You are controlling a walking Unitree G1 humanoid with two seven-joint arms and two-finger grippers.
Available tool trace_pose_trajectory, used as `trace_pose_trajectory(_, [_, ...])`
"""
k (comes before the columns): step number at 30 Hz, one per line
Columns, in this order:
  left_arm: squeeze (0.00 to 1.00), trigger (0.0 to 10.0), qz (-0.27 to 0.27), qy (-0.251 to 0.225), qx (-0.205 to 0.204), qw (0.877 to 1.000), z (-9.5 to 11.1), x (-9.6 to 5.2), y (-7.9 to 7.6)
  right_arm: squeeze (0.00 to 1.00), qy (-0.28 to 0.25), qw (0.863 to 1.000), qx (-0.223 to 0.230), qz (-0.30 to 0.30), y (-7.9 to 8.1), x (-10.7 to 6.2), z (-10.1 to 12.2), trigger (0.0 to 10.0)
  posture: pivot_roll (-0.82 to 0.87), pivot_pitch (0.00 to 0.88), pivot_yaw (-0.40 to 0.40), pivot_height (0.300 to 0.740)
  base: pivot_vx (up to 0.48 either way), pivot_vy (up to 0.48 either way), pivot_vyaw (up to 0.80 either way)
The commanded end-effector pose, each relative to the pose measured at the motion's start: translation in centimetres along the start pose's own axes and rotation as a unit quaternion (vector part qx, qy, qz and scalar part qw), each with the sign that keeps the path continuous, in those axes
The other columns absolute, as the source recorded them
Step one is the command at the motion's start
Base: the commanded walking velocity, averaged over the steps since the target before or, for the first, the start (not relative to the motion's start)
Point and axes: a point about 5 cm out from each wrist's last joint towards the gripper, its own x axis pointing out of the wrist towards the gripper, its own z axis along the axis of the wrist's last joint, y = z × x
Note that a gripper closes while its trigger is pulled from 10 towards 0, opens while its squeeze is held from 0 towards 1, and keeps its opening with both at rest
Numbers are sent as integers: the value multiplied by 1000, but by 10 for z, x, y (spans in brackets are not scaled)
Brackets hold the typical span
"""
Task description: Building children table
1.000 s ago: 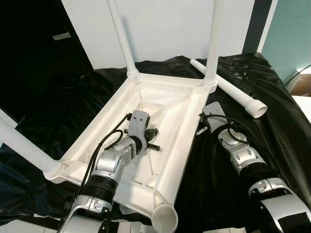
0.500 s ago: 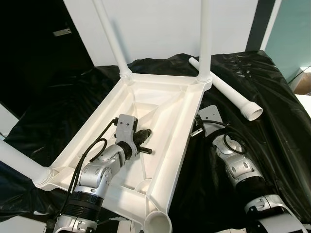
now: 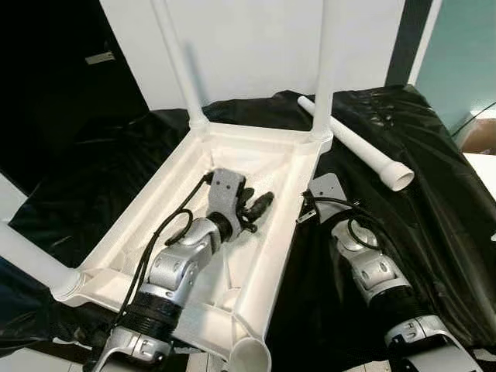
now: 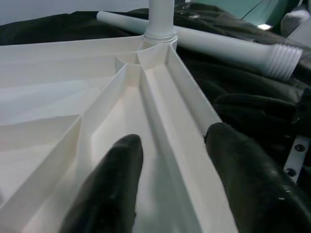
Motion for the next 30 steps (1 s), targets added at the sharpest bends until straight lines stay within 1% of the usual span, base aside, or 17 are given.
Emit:
trace_pose_trajectory(1, [0,10000,-77,-16,-6,997,8,-4,1,0,-11,1000,-2,4,4,2,9,10000,-65,0,115,740,0,0,0])
trace_pose_trajectory(3, [0,10000,-71,-12,1,997,9,-7,5,0,-9,1000,-3,3,5,1,8,10000,-64,0,115,740,0,0,0])
trace_pose_trajectory(5, [0,10000,-52,36,44,997,1,-15,16,0,-7,1000,-4,2,5,0,7,10000,-65,0,116,740,0,0,0])
trace_pose_trajectory(7, [0,10000,-52,36,44,997,1,-15,16,0,-7,1000,-4,2,5,0,7,10000,-65,0,116,740,0,0,0])
trace_pose_trajectory(8, [0,10000,-36,69,74,994,-7,-21,23,0,-6,1000,-4,1,4,-1,7,10000,-67,0,118,740,0,0,0])
trace_pose_trajectory(9, [0,10000,-36,69,74,994,-7,-21,23,0,-6,1000,-4,1,4,-1,7,10000,-67,0,118,740,0,0,0])
trace_pose_trajectory(10, [0,10000,-20,95,89,991,-13,-28,30,0,-6,1000,-3,0,4,-1,7,10000,-65,0,119,740,0,0,0])
trace_pose_trajectory(11, [0,10000,-11,113,90,990,-16,-36,35,0,-5,1000,-2,-1,3,-1,7,10000,-63,0,120,740,0,0,0])
trace_pose_trajectory(14, [0,10000,-6,122,85,989,-18,-42,38,0,-5,1000,-2,-2,3,-2,6,10000,-63,0,120,740,0,0,0])
trace_pose_trajectory(17, [0,10000,1,159,76,984,-30,-61,41,0,-3,1000,0,-2,3,-2,6,10000,-51,0,120,740,0,0,0])
trace_pose_trajectory(19, [0,10000,1,159,76,984,-30,-61,41,0,-3,1000,0,-2,3,-2,6,10000,-51,0,120,740,0,0,0])
trace_pose_trajectory(20, [0,10000,4,168,75,983,-33,-66,43,0,-3,1000,0,-1,4,-2,6,10000,-51,0,120,740,0,0,0])
trace_pose_trajectory(21, [0,10000,4,168,75,983,-33,-66,43,0,-3,1000,0,-1,4,-2,6,10000,-51,0,120,740,0,0,0])
trace_pose_trajectory(23, [0,10000,-14,148,47,988,-29,-78,46,0,-3,1000,1,1,5,-1,7,10000,-51,0,120,740,0,0,0])
trace_pose_trajectory(26, [0,10000,-29,134,26,990,-26,-85,46,0,-3,1000,1,1,5,-1,7,10000,-42,0,117,740,0,0,0])
trace_pose_trajectory(27, [0,10000,-53,129,18,990,-22,-99,48,0,-3,1000,1,2,5,-1,7,10000,-43,0,114,740,0,0,0])
trace_pose_trajectory(30, [0,10000,-53,129,18,990,-22,-99,48,0,-3,1000,1,2,5,-1,7,10000,-43,0,114,740,0,0,0])
